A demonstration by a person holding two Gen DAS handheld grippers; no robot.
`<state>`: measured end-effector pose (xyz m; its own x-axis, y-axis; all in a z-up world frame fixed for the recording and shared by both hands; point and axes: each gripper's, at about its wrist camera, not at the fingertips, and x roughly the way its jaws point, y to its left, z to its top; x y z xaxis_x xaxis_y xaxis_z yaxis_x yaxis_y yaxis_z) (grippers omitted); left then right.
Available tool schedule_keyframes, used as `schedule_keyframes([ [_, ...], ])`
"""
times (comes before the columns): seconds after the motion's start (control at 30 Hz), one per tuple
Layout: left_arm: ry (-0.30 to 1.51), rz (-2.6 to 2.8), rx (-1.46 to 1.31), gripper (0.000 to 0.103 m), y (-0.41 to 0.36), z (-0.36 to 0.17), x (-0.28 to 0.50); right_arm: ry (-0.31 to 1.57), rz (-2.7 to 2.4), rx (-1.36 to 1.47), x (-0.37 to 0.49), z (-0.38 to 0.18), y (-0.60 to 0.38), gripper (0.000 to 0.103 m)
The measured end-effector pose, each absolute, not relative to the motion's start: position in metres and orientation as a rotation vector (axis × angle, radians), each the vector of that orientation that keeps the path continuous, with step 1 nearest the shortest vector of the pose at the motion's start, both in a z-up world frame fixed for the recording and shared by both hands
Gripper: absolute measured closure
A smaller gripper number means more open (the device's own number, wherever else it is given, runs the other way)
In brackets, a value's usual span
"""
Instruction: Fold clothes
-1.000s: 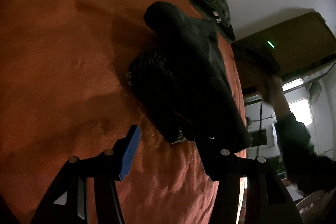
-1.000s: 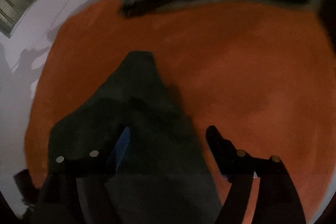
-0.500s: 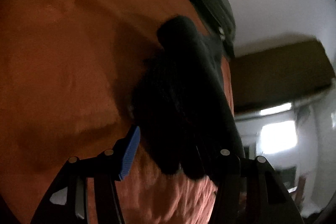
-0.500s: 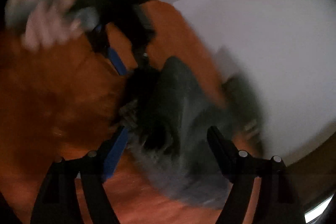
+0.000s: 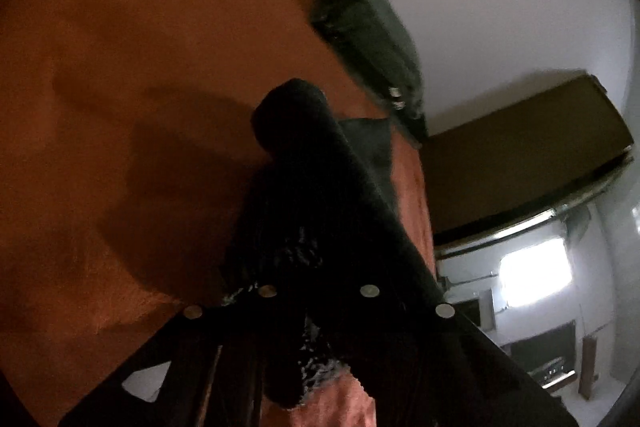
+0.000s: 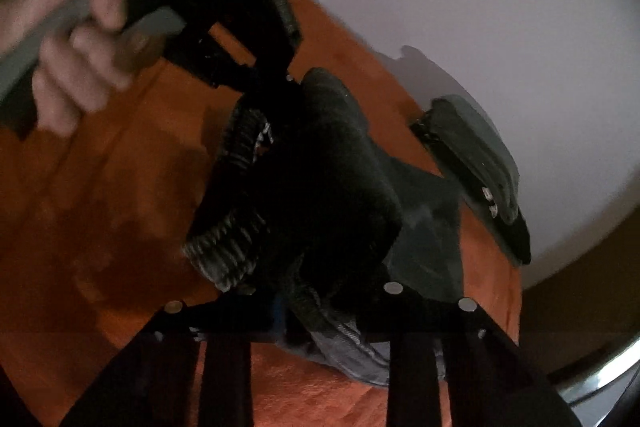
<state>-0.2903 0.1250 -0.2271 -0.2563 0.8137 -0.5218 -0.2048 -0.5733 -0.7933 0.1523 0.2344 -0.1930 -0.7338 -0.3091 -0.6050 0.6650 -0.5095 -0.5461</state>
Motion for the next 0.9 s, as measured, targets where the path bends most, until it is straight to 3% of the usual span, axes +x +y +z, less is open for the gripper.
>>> schedule_keyframes([
  [0.13, -0.801, 1.902, -1.356, 0.092, 0.103, -0.225, -0.293, 1.074, -2.23, 0.521, 0.185, -0.174, 0.232, 0.081],
  [0.17, -0.778, 1.925, -1.384, 0.09, 0.103, -0.232, -0.293, 1.163, -2.194, 0.512, 0.19, -0.191, 0.217, 0.08],
  [0.2, -0.754, 1.941, -1.459, 0.089, 0.105, -0.249, -0.295, 1.252, -2.154, 0.503, 0.195, -0.208, 0.202, 0.075],
  [0.23, -0.729, 1.955, -1.533, 0.088, 0.107, -0.266, -0.297, 1.348, -2.1, 0.512, 0.2, -0.234, 0.189, 0.061],
  [0.27, -0.722, 1.96, -1.593, 0.081, 0.106, -0.282, -0.298, 1.436, -1.986, 0.578, 0.208, -0.267, 0.179, 0.056],
  [0.3, -0.804, 1.928, -1.58, 0.067, 0.094, -0.29, -0.295, 1.452, -1.915, 0.612, 0.215, -0.283, 0.178, 0.051],
  [0.33, -0.885, 1.894, -1.566, 0.062, 0.083, -0.298, -0.293, 1.469, -1.917, 0.578, 0.225, -0.29, 0.178, 0.043],
  [0.4, -0.973, 1.878, -1.547, 0.057, 0.062, -0.302, -0.29, 1.435, -1.935, 0.512, 0.244, -0.28, 0.183, 0.043],
  [0.5, -1.027, 1.915, -1.531, 0.057, 0.035, -0.296, -0.287, 1.243, -2.022, 0.505, 0.252, -0.242, 0.196, 0.043],
  [0.57, -0.987, 1.971, -1.507, 0.057, 0.024, -0.282, -0.286, 1.171, -2.035, 0.499, 0.253, -0.229, 0.196, 0.046],
  [0.63, -0.929, 2.008, -1.489, 0.056, 0.024, -0.264, -0.288, 1.151, -2.008, 0.503, 0.251, -0.225, 0.19, 0.069],
  [0.77, -0.758, 1.997, -1.518, 0.044, 0.065, -0.243, -0.319, 1.21, -1.974, 0.486, 0.236, -0.237, 0.181, 0.08],
  [0.9, -0.673, 1.977, -1.605, 0.043, 0.099, -0.246, -0.355, 1.179, -2.073, 0.43, 0.194, -0.236, 0.189, 0.088],
])
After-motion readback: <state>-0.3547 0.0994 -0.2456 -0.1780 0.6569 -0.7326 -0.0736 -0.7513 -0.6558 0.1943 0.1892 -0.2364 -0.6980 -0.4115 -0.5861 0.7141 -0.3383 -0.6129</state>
